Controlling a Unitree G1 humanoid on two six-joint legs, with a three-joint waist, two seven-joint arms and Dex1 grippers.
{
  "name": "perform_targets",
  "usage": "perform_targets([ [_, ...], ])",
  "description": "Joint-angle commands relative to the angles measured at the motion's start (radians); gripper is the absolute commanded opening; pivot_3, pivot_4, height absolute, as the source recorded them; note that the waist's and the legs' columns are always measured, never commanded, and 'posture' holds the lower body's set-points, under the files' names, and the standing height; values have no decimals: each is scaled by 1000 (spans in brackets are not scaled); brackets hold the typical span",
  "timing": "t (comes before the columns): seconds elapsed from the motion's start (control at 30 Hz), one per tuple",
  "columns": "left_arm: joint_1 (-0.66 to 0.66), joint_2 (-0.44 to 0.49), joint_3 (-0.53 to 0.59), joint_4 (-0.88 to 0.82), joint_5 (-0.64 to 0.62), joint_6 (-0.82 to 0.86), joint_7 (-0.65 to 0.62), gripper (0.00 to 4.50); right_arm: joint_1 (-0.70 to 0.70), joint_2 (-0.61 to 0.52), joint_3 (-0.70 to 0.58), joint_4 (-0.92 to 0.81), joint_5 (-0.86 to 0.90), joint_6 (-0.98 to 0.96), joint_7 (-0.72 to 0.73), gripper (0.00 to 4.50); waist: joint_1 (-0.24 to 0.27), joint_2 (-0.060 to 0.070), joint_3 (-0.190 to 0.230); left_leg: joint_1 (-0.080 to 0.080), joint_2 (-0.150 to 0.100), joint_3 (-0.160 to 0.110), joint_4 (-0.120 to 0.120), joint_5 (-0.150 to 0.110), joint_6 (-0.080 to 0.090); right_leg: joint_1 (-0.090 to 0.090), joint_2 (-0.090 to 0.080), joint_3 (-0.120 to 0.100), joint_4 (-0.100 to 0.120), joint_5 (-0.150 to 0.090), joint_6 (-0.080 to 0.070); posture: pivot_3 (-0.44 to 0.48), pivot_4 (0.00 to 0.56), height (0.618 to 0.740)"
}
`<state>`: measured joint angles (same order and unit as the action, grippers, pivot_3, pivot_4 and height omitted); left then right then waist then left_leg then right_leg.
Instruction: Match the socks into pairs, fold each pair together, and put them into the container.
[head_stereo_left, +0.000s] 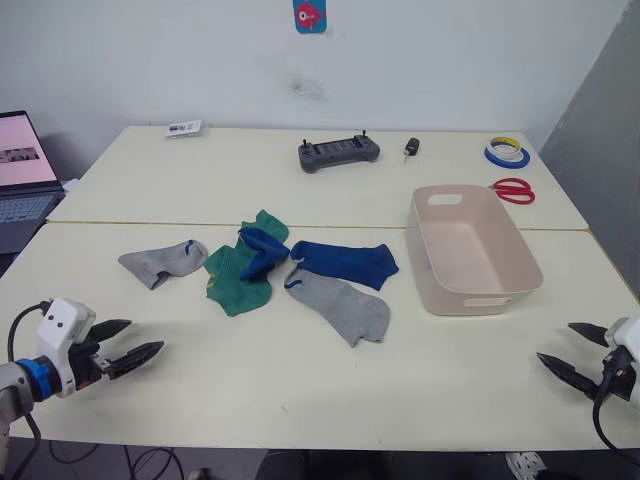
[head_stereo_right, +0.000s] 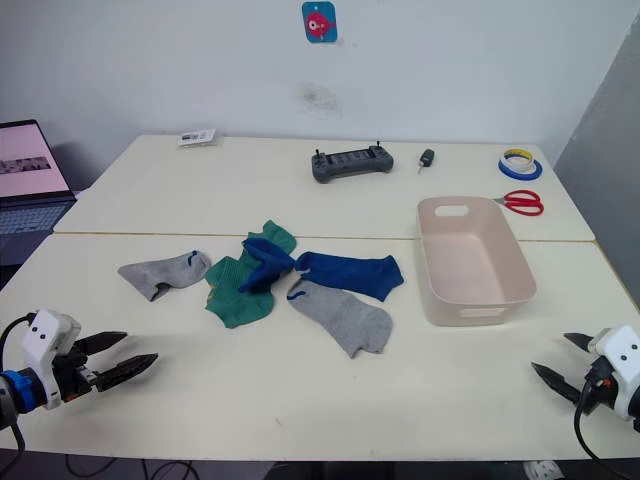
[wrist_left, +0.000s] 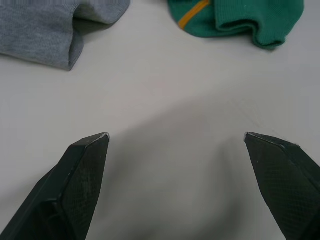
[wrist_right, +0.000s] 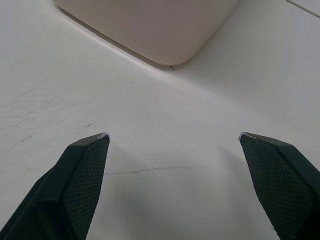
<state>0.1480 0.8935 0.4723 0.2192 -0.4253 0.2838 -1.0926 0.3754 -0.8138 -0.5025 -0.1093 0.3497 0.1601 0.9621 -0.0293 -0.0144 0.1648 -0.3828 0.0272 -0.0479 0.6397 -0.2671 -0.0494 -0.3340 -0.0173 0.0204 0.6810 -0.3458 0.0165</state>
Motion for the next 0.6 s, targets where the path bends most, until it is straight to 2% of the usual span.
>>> perform_targets([
  [0.03,-3,3,4,-66,-32,34,-11,4500,13,-24,-29,-126,41,28,20,4455,0,0,0,0,0,0,0,0,0,0,0,0,0,0,0,0,150,740],
  [0.27,-15,-8,-11,-126,-56,73,-11,4500,-60,-54,52,-369,119,174,6,4455,-2,0,0,0,0,0,0,0,0,0,0,0,0,0,0,0,150,740],
  [0.43,-12,-25,-18,-171,-67,84,-6,4500,-223,-63,174,-467,144,246,-28,4455,-1,0,1,0,0,-1,0,0,0,0,0,0,0,0,0,0,150,740],
  [0.6,-34,-41,-26,-254,-86,88,5,4500,-373,-46,316,-487,109,288,-63,4455,1,-2,1,-1,0,-1,1,0,0,0,0,-1,0,0,0,0,150,740],
])
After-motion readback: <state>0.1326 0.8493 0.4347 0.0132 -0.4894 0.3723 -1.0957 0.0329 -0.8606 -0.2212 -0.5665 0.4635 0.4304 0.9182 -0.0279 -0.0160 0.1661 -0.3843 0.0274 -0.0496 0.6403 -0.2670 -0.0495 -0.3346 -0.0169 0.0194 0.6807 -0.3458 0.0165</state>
